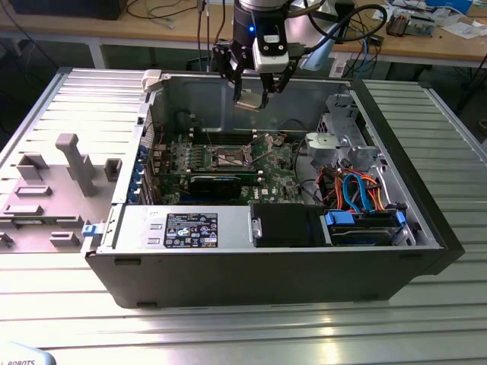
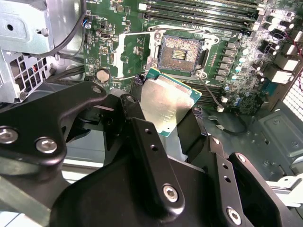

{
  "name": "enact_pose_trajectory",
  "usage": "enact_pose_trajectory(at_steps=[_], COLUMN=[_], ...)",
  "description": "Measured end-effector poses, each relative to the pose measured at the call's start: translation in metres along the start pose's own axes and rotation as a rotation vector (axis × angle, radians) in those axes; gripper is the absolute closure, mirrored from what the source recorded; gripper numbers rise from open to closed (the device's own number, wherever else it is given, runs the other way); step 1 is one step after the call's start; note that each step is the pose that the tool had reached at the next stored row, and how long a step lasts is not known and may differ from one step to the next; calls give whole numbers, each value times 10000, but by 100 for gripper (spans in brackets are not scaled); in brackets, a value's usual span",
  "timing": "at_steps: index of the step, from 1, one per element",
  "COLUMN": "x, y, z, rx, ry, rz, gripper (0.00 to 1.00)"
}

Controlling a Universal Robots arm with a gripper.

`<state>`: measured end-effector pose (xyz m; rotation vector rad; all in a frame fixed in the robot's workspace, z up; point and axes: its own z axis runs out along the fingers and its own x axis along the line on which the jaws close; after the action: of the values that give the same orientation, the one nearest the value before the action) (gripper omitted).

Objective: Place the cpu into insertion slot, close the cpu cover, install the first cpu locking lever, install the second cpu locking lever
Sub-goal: 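Place the cpu into insertion slot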

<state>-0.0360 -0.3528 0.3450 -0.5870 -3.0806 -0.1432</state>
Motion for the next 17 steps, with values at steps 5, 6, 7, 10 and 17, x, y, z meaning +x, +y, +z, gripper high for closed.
enact_pose_trajectory(at_steps=[5, 6, 7, 10, 17], x=[0, 0, 0, 0, 0], y=[0, 0, 0, -1, -1], z=[3, 4, 4, 5, 9], rx=[-2, -2, -2, -3, -6], ry=[-9, -11, -13, -17, -27], rz=[98, 122, 139, 192, 303], gripper=[46, 46, 46, 46, 46])
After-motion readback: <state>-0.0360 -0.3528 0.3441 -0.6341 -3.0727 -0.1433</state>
